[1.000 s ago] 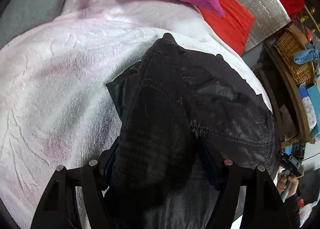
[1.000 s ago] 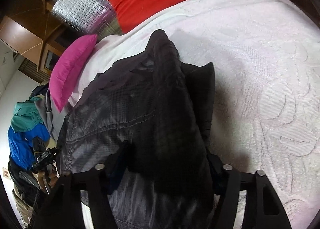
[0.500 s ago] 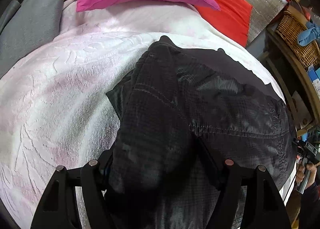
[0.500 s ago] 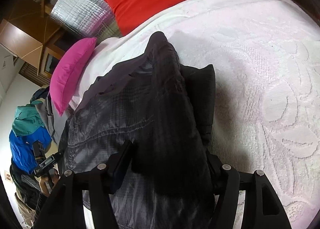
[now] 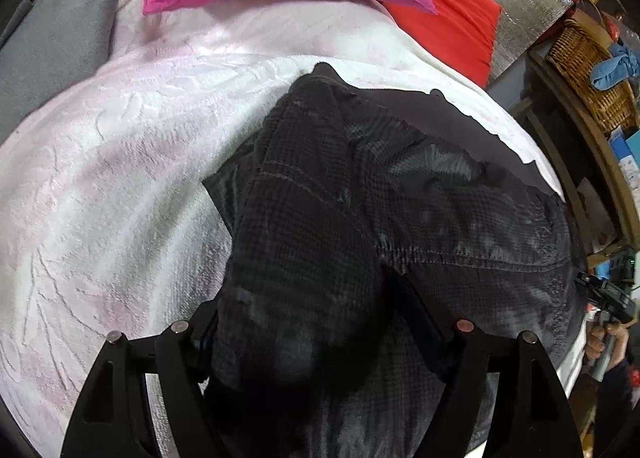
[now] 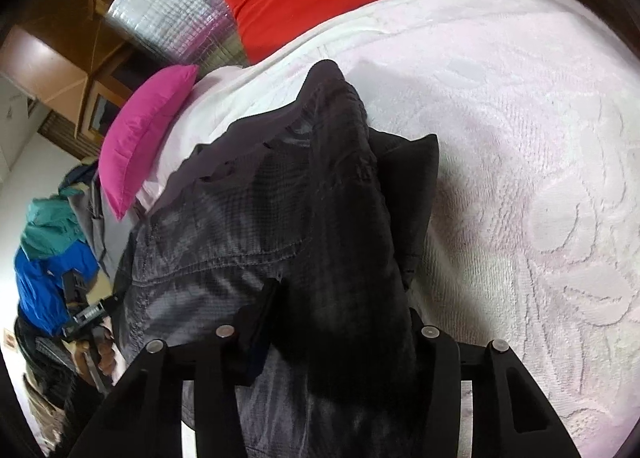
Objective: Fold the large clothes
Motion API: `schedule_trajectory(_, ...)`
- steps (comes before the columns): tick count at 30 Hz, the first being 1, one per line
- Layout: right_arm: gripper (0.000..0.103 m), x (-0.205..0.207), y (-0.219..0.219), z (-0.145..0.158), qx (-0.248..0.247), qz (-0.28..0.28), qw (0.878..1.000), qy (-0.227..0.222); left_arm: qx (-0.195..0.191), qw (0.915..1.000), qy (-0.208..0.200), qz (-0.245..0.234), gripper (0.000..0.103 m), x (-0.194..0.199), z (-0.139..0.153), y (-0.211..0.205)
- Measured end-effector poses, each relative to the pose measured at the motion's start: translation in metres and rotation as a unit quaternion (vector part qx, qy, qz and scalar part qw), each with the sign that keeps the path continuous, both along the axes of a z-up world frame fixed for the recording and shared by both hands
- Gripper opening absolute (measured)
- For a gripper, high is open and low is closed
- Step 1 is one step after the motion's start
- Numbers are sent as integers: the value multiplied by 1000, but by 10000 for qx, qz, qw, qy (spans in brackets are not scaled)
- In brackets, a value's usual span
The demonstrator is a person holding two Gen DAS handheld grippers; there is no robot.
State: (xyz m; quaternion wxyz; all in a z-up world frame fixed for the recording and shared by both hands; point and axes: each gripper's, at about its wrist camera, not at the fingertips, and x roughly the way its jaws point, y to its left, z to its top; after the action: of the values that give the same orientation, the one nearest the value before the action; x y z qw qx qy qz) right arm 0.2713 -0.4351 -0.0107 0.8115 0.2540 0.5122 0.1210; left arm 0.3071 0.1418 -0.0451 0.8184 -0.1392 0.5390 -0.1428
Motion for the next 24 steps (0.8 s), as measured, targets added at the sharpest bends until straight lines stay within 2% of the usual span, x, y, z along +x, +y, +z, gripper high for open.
schedule_trajectory(5, 54, 0, -6, -4, 299, -75, 9995, -38, -359, 9993, 65, -26, 79, 0, -2, 7)
schedule_trajectory(9, 55, 4, -5, -8, 281, -59, 9996, -33, -181, 9998, -45, -83, 78, -3, -5, 0)
schedule_trajectory(11, 49, 4, 2, -5, 19, 45, 10000, -58, -29, 9999, -96, -115, 66, -4, -4, -6)
schedule_trajectory(13, 32, 5, 9, 2, -198, 159, 9997, -47, 77, 9998, -113, -173, 42, -4, 2, -12)
schedule_trajectory(16, 24, 6, 23, 19, -646, 321, 9974, -77, 430, 9986, -178, -232, 30, -5, 13, -22)
schedule_trajectory(19, 23, 5, 32, 31, -904, 382, 9951, -124, 719, 9965, -329, -259, 25, -10, 24, -29)
schedule_trajectory(24, 23, 4, 36, 26, -1084, 467, 9930, -44, 777, 9960, -346, -282, 28, -9, 21, -28)
